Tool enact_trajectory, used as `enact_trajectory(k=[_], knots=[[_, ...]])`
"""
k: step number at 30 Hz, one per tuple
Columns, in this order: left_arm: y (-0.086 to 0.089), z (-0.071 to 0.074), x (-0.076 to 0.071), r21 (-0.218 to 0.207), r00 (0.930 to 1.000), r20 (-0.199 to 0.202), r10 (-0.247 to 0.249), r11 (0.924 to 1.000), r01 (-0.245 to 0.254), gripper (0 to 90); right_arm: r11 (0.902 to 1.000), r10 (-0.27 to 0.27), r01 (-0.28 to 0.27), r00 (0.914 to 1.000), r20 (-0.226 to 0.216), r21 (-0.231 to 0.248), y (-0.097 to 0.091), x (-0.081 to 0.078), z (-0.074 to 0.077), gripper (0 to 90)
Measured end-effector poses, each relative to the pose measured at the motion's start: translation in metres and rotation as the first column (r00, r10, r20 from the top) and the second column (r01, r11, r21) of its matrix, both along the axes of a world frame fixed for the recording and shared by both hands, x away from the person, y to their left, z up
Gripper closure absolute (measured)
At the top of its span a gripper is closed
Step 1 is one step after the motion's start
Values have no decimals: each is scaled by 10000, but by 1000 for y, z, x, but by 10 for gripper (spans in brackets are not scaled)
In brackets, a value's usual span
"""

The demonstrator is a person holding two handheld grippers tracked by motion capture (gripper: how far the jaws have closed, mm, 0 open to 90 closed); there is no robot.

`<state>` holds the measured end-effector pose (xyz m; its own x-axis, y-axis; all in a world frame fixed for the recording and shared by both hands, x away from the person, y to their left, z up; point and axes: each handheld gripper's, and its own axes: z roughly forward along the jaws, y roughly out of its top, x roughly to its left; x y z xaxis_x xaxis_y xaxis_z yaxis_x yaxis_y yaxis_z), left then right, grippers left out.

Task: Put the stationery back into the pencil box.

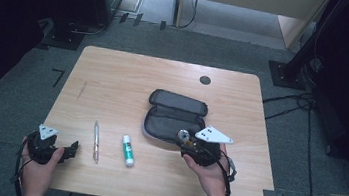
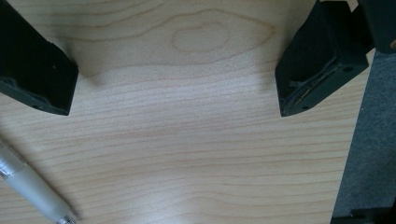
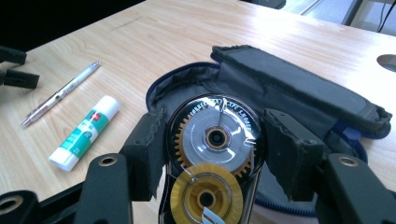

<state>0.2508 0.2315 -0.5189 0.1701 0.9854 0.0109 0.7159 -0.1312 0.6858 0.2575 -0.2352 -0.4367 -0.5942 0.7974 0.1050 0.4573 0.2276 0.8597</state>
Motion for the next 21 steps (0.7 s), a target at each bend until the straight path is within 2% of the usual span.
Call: enact_trajectory(k=[4,12,21], knots=[[0,0,0,2,10000,-1,-3,10000,3,0,9999,-55,55,10000,-5,99,1,9,4,418],[0,0,0,2,10000,-1,-2,10000,2,0,10000,-87,87,10000,3,-41,8,27,8,418],[0,0,0,-8,10000,-3,2,10000,-2,0,9996,-127,120,9996,-253,-266,18,53,1,418]])
